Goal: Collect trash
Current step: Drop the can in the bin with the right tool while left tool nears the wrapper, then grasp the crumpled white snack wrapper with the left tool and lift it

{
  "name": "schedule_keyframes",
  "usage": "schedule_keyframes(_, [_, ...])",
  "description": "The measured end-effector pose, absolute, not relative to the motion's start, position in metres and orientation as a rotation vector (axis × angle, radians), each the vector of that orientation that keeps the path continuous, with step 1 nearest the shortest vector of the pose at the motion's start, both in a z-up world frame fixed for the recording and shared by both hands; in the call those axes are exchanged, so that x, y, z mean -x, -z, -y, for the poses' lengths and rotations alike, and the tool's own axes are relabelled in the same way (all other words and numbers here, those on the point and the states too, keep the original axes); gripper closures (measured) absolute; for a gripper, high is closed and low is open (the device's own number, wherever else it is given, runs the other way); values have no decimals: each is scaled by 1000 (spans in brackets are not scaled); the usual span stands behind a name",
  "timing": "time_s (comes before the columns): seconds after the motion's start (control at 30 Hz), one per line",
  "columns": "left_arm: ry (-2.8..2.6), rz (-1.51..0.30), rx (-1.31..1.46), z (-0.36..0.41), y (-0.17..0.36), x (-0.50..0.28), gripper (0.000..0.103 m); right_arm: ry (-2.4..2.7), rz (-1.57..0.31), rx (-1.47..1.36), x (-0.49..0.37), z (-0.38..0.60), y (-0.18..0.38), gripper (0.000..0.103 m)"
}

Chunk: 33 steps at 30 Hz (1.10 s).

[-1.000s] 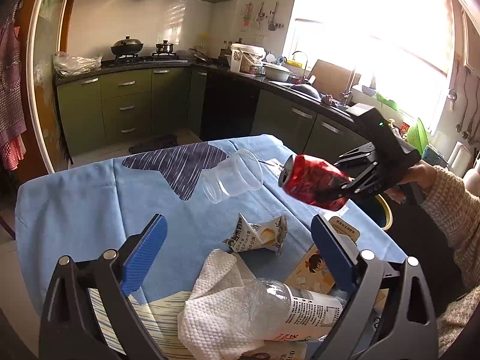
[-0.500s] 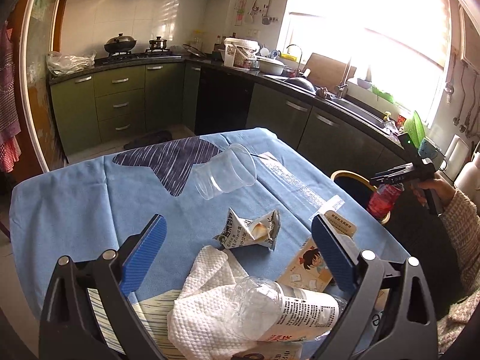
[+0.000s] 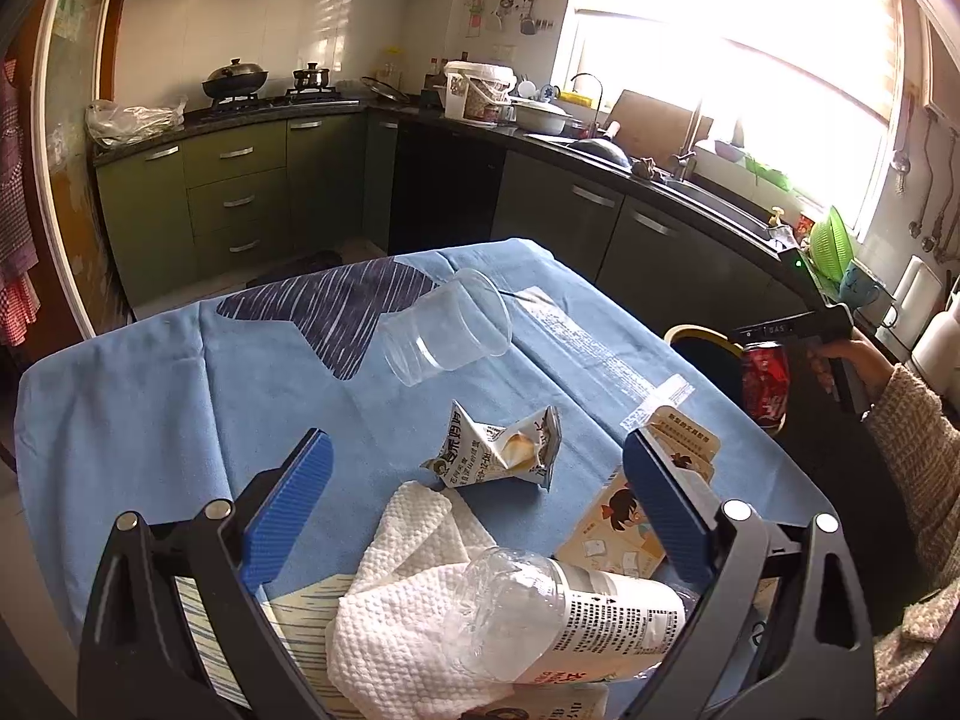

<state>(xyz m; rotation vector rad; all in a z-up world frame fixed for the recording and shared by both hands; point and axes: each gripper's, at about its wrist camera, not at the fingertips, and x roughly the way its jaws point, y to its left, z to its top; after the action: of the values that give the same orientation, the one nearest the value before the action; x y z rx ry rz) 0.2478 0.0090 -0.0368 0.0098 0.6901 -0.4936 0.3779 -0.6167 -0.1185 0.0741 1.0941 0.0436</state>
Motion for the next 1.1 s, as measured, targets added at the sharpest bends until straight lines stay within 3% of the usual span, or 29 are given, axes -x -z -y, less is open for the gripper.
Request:
schedule_keyframes(0.17, [502,-694,-33,-2,39,-247,10,-47,-1078,-80,-372,617,110,77])
schedule_keyframes(0.27, [503,-699,-40,0,38,-246,10,-54,-1055,-84,-362,613,101,70])
schedule_keyframes(0.37, [525,-733,-27,2,34,-249,10,-73,-1040,-78,-349,603,92,69])
schedule_keyframes(0.63, [502,-919,-78,16,34,-296,10,-133,-1018,-82,-332,588,80,66])
schedule_keyframes(1.1, [540,-1232,-38,67,96,-348,10,-181,-1084,-92,-335,581,109,63])
